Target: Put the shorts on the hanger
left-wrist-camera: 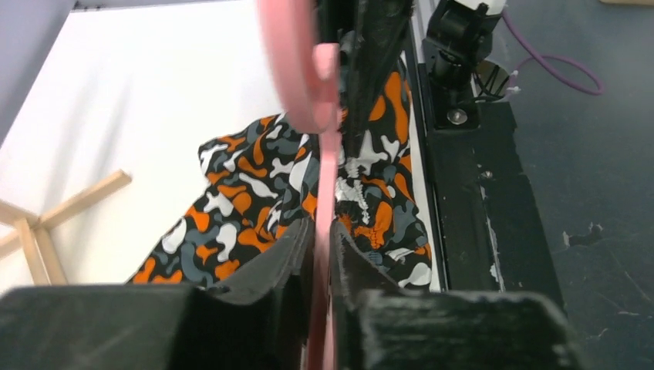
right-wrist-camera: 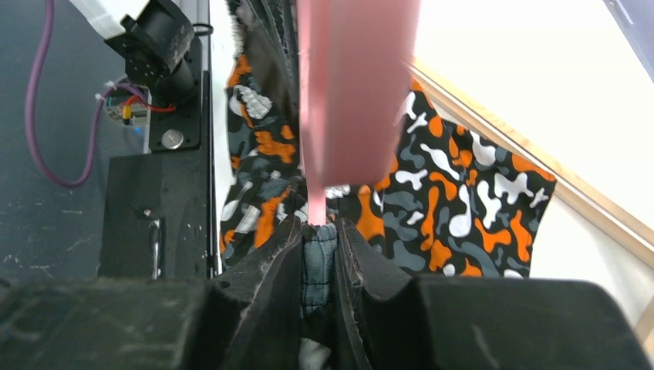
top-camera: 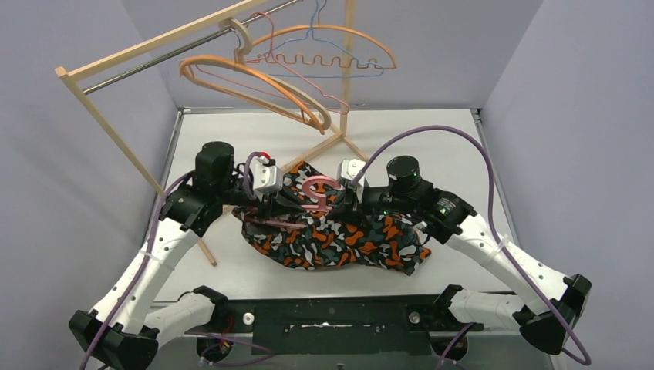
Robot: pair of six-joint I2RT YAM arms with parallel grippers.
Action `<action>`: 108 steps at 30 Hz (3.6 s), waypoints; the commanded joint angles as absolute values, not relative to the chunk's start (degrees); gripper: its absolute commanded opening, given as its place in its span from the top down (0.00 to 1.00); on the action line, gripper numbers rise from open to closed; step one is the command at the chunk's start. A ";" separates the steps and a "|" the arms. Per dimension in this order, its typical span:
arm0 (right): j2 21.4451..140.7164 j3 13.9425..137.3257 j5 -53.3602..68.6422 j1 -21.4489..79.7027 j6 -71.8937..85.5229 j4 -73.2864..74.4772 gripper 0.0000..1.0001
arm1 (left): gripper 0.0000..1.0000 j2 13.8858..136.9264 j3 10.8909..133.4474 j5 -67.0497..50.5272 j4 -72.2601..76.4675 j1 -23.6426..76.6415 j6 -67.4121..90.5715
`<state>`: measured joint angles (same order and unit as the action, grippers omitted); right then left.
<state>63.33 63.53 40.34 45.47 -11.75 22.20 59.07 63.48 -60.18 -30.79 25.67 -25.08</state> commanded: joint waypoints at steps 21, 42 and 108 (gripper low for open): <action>45.34 60.85 35.05 34.41 -4.87 35.30 0.90 | 1.00 52.43 63.79 -46.86 -37.08 24.74 -29.36; 45.50 65.48 33.67 34.21 -3.16 34.33 0.51 | 1.00 46.92 62.42 -40.07 -39.27 23.73 -23.60; 49.06 73.10 18.29 34.21 0.60 26.22 0.02 | 1.00 47.82 68.52 47.07 -9.64 23.82 -1.48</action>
